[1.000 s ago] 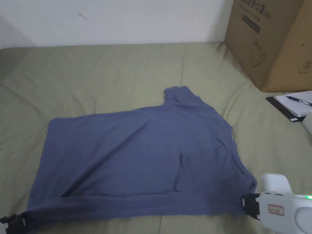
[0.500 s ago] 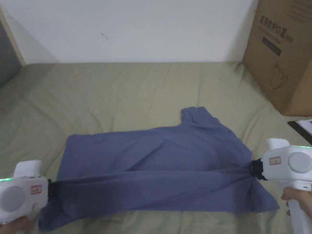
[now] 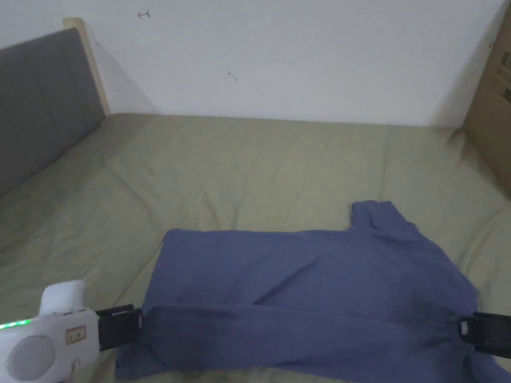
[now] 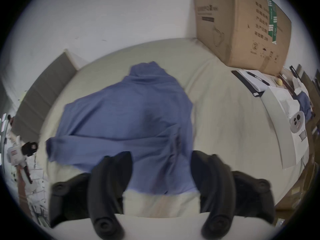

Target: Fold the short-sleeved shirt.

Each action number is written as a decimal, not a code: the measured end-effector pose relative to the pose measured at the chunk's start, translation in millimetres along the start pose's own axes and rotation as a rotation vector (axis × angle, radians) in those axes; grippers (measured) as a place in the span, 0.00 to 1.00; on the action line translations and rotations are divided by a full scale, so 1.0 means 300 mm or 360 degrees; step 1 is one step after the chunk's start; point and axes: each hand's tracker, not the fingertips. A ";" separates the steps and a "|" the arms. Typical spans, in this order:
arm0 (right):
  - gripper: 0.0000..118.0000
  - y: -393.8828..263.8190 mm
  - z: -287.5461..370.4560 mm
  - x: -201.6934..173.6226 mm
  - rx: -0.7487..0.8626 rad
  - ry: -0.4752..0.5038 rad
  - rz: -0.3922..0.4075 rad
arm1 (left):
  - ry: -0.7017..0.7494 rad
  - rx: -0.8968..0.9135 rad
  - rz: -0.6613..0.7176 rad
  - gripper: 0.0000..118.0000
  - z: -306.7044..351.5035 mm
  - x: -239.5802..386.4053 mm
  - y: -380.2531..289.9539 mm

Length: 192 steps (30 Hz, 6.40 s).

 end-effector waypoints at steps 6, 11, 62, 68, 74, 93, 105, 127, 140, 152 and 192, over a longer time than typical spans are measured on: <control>0.00 -0.173 0.053 -0.121 -0.0021 0.0140 -0.0006 | 0.0001 0.0000 -0.0011 0.00 0.036 0.011 -0.160; 0.00 -0.279 0.009 -0.151 -0.0124 0.0164 -0.0045 | -0.0094 -0.0055 0.0020 0.00 -0.005 0.028 -0.167; 0.21 -0.415 -0.028 0.086 -0.0416 -0.0051 -0.0385 | -0.0004 -0.0442 -0.0348 0.23 -0.033 0.013 -0.217; 0.89 -0.317 0.085 0.054 -0.0288 -0.0077 -0.0227 | -0.0196 -0.0246 -0.0048 0.85 0.056 -0.047 -0.140; 0.07 -0.137 0.176 0.007 0.0015 -0.0036 -0.0232 | -0.0167 -0.0003 -0.0149 0.10 0.151 0.069 0.021; 0.71 0.477 -0.643 0.059 -0.0305 -0.0377 0.0098 | -0.0119 -0.0101 -0.0249 0.00 -0.248 0.286 0.255; 0.05 0.477 -0.737 0.085 -0.0439 -0.0340 0.0036 | -0.0245 -0.0264 -0.0084 0.50 -0.484 0.288 0.348; 0.03 0.503 -0.523 0.032 -0.0230 -0.0160 -0.0218 | 0.0068 -0.0465 -0.0321 0.01 -0.742 0.388 0.542; 0.03 0.247 0.049 -0.009 -0.0048 -0.0099 0.0049 | -0.0144 -0.0066 -0.0385 0.01 -0.059 0.263 0.430; 0.03 -0.334 -0.066 0.051 -0.0347 -0.0077 -0.0099 | -0.0086 -0.0317 -0.0254 0.02 -0.106 0.087 -0.074; 0.00 -0.363 0.006 -0.615 0.0075 0.0411 0.0216 | -0.0958 -0.0420 0.0895 0.97 -0.293 -0.313 -0.129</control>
